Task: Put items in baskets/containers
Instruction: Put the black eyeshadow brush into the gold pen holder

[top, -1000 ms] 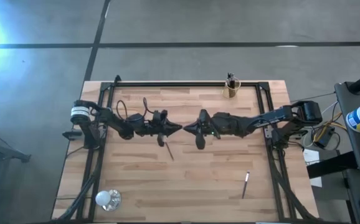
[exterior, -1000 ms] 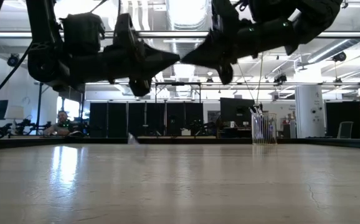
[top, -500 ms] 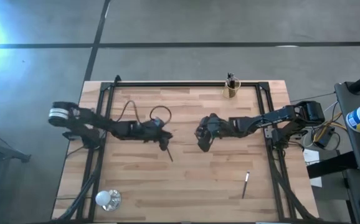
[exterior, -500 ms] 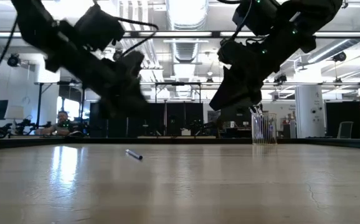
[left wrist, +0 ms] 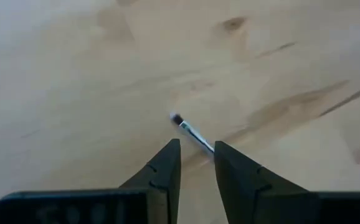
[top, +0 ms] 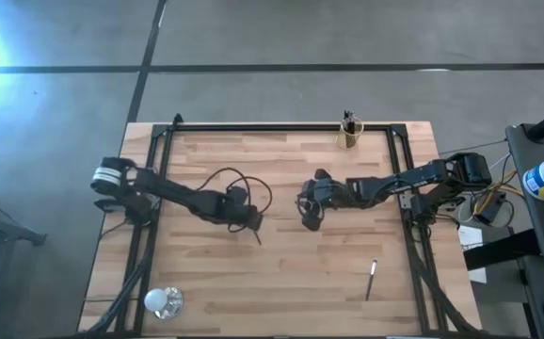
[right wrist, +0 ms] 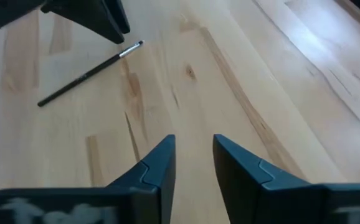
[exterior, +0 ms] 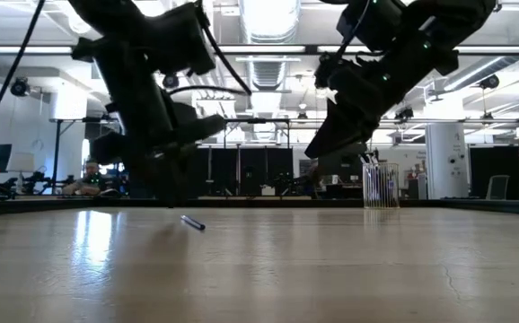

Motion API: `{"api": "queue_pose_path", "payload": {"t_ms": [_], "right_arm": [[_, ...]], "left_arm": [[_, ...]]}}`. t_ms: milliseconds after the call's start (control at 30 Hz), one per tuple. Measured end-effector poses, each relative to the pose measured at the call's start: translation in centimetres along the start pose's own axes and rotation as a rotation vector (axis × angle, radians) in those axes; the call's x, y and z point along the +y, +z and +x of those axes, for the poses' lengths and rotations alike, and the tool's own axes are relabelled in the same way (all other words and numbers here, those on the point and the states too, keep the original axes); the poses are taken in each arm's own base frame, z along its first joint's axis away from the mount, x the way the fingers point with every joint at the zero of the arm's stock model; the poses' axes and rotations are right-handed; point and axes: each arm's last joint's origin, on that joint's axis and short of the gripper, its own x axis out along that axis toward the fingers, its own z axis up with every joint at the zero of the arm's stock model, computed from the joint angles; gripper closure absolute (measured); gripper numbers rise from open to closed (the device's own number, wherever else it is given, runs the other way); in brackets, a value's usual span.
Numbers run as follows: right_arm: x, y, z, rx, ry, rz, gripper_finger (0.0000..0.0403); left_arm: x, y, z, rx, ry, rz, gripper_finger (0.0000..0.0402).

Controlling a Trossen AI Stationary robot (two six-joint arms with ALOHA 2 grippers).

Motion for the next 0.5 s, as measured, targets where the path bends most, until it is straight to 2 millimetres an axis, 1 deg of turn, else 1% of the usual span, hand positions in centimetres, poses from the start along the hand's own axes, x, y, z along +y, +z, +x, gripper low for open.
{"api": "queue_pose_path", "payload": {"t_ms": [233, 367, 500], "right_arm": [[-0.2, -0.7, 0.1, 0.017, -0.004, -0.034, 0.0310], [-0.2, -1.1, 0.1, 0.018, -0.003, -0.037, 0.0310], [-0.3, -1.4, 0.2, 0.003, 0.001, -0.034, 0.0315]], "left_arm": [[0.2, 0.1, 0.8, -0.006, 0.024, -0.096, 0.0312], [0.2, 0.1, 1.3, -0.024, -0.036, -0.149, 0.0312], [0.9, -0.1, 1.9, -0.020, -0.033, -0.186, 0.0312]]}}
